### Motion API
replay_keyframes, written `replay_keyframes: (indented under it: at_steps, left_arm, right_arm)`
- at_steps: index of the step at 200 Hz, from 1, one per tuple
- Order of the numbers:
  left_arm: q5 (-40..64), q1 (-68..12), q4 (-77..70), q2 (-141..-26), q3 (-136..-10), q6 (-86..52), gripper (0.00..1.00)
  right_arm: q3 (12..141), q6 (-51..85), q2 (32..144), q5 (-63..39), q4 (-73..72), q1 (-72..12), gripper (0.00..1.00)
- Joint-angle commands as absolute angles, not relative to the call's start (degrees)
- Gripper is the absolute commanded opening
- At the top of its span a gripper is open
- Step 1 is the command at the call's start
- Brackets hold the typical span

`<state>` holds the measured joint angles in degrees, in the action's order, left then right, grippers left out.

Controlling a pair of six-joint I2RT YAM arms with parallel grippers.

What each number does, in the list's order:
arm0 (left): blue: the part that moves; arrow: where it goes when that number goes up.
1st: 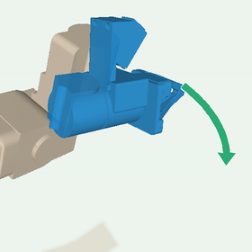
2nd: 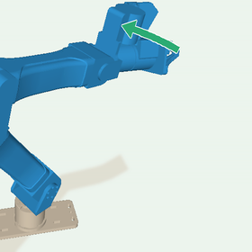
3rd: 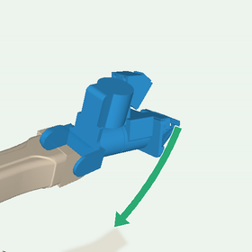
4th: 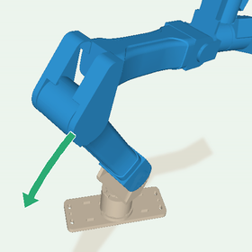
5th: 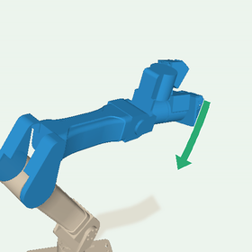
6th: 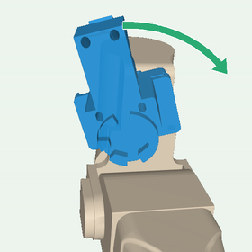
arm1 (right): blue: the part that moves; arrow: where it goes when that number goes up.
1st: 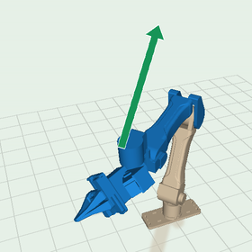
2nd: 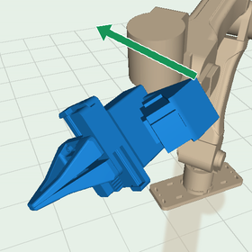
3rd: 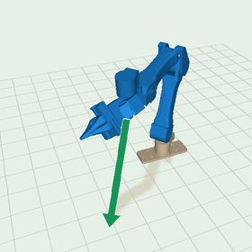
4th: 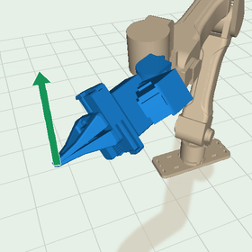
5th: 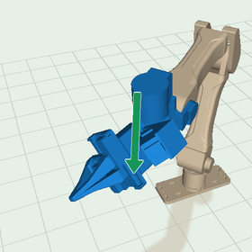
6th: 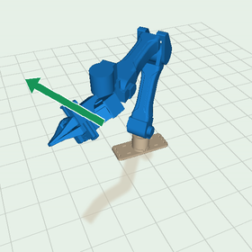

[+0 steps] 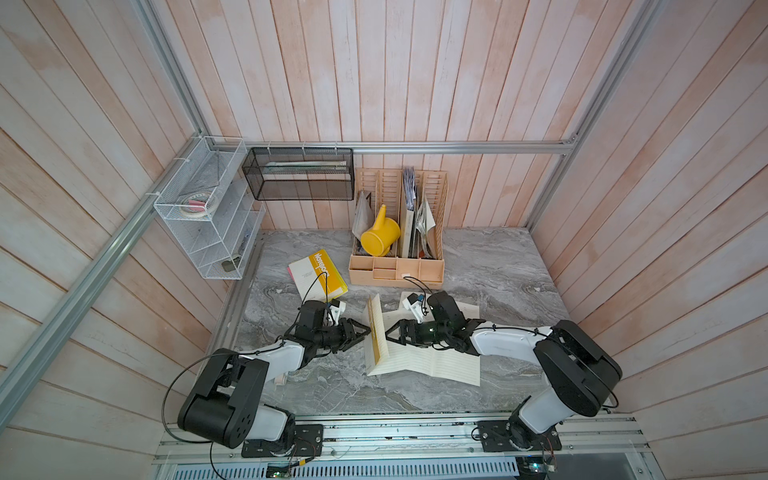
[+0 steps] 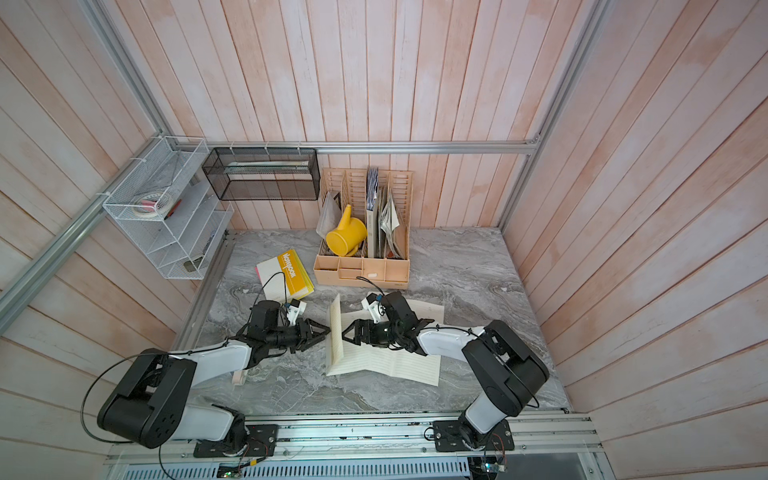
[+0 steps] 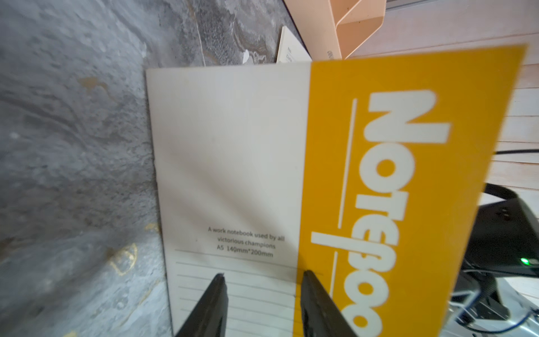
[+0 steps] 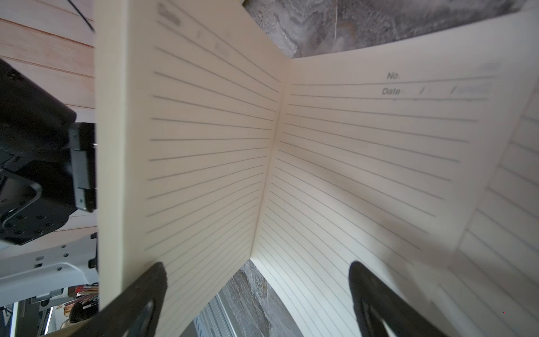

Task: Close the notebook
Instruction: Close the notebook at the center of the board.

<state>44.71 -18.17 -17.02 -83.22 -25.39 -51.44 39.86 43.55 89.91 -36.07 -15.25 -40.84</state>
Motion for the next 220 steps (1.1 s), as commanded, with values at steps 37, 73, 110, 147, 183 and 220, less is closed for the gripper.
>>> replay_keyframes:
  at_steps: [37, 73, 110, 147, 183, 220]
  left_arm:
    - [43.2, -22.0, -23.2, -92.2, -28.8, -51.9, 0.44]
    - [41.0, -22.1, -21.5, -94.0, -28.6, -50.4, 0.44]
    - [39.0, -22.1, -17.5, -94.1, -28.5, -48.3, 0.44]
    - [38.7, -22.1, -16.8, -93.2, -27.8, -48.1, 0.44]
    - [38.8, -22.1, -16.3, -91.5, -28.0, -48.5, 0.44]
    - [39.0, -22.1, -15.1, -88.9, -28.6, -48.9, 0.44]
  right_arm:
    - [44.1, 40.0, 86.7, -34.7, -9.1, -40.6, 0.98]
    - [45.7, 38.7, 84.2, -33.4, -5.3, -40.3, 0.98]
    - [47.2, 37.9, 82.4, -31.6, -2.4, -40.3, 0.98]
    - [46.3, 38.7, 84.7, -32.8, -5.2, -40.5, 0.98]
    - [42.0, 42.3, 90.0, -36.1, -14.8, -40.5, 0.98]
    - [40.3, 42.4, 93.2, -36.2, -17.3, -40.5, 0.98]
